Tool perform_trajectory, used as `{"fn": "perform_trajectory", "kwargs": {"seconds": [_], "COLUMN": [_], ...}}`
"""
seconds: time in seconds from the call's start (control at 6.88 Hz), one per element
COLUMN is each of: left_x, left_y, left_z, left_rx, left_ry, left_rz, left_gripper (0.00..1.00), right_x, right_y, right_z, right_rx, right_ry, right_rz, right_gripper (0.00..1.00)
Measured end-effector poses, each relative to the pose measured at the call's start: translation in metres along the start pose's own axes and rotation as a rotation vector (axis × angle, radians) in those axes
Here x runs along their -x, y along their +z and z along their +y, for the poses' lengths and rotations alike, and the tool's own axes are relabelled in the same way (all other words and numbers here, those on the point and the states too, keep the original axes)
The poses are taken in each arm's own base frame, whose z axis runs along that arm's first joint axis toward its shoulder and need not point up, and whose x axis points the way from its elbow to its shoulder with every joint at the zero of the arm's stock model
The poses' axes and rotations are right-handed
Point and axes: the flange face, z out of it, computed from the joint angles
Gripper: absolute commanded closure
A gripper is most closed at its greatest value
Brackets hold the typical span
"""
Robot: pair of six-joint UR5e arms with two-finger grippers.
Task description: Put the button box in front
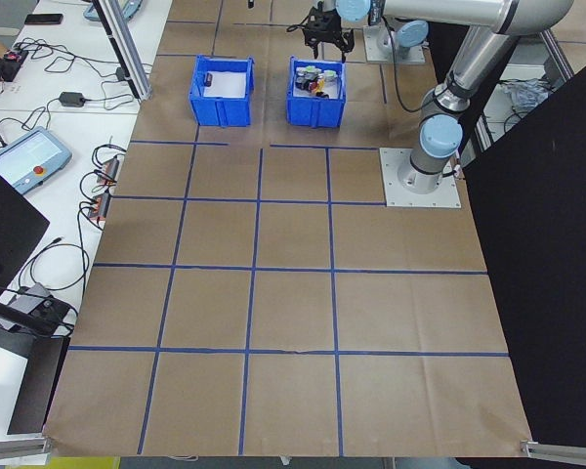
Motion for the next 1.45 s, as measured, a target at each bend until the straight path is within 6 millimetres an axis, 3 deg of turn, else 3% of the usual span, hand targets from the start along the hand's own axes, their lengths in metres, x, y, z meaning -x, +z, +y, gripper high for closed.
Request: {"fn": "perform_trajectory", "kwargs": {"seconds": [0.15, 0.44, 0.73, 1.16, 1.45], "left_x": [0.005, 0.024, 0.036, 0.038, 0.041], "left_y": [0.020, 0.064, 0.092, 0.113, 0.134], "left_z": [0.018, 0.040, 0.046, 0.052, 0.061], "left_rx": [-0.002, 0.003, 0.011, 0.046, 0.065], "left_ry": [-0.082, -0.132, -0.163, -0.231, -0.216], "left_rz": [0.034, 0.093, 0.115, 0.109, 0.080], "left_gripper": [0.03, 0.01, 0.01, 0.01, 0.01], "right_x": [0.010, 0.044, 0.090, 0.146, 0.163], "right_y": [0.004, 0.011, 0.041, 0.093, 0.124], "right_z": [-0.019, -0.082, -0.140, -0.176, -0.177], "right_rx": [-0.009, -0.021, -0.009, 0.024, 0.052], "right_ry": [-0.086, -0.239, -0.370, -0.577, -0.626], "right_rz": [0.006, 0.014, 0.001, -0.043, -0.058], "right_gripper": [0.00, 0.00, 0.00, 0.00, 0.00]}}
